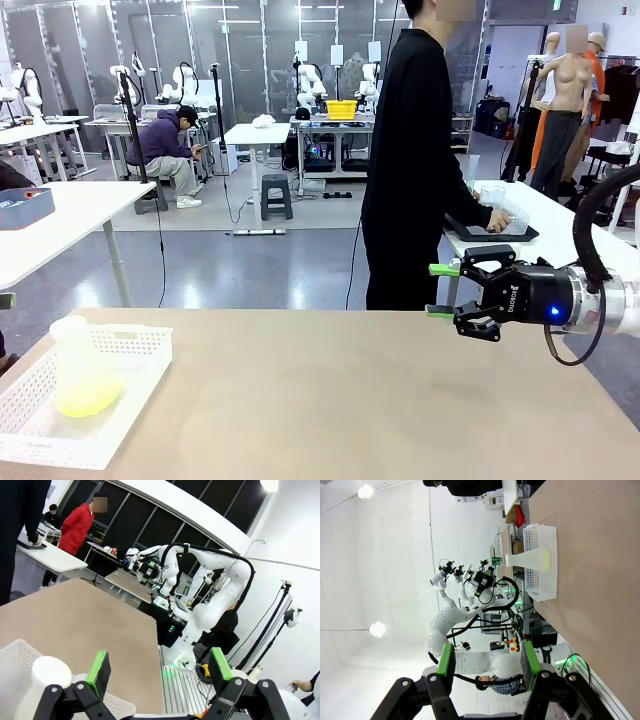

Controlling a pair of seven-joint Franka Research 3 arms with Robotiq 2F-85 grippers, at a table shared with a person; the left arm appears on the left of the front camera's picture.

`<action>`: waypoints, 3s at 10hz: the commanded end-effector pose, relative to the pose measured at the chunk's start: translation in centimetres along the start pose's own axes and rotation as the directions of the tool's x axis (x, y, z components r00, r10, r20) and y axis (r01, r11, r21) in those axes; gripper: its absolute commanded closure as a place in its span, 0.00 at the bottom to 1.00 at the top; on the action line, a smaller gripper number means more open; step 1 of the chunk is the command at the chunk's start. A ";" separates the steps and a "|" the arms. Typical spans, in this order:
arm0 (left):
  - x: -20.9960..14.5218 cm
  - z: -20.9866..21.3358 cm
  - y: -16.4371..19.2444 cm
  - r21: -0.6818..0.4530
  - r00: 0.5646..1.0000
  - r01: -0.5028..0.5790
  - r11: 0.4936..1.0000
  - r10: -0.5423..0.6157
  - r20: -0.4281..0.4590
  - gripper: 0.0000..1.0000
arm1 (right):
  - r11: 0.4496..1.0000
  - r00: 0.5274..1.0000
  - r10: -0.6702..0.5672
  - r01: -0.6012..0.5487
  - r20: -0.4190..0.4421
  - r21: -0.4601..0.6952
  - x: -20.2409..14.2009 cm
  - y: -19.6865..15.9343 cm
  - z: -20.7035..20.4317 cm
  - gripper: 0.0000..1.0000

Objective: Prepare the solutions needed for the experiment.
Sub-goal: When the human places the Big flask in the center of the table, pick up the Big flask and place it in the left Organizing basket.

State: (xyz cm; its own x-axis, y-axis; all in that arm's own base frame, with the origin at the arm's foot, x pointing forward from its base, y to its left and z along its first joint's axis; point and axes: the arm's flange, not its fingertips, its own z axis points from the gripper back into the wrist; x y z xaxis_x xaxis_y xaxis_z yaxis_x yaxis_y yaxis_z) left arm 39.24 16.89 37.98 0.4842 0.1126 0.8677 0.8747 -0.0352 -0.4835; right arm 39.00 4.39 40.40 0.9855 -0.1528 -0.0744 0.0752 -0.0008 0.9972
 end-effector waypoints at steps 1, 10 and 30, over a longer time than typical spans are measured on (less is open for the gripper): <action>-0.1 0.8 0.8 0.003 0.999 0.039 0.999 -0.039 -0.001 0.00 | 1.000 1.000 0.002 -0.002 0.006 0.016 -0.5 0.0 -0.2 0.33; -1.3 -7.9 -3.2 -0.129 0.740 -0.669 0.732 0.673 -0.017 0.00 | 1.000 1.000 0.002 -0.002 0.006 0.016 -0.5 0.0 -0.2 0.33; -1.7 -13.7 -0.2 0.131 0.615 -0.764 0.632 0.774 -0.149 0.00 | 1.000 1.000 0.002 -0.002 0.006 0.016 -0.5 0.0 -0.2 0.33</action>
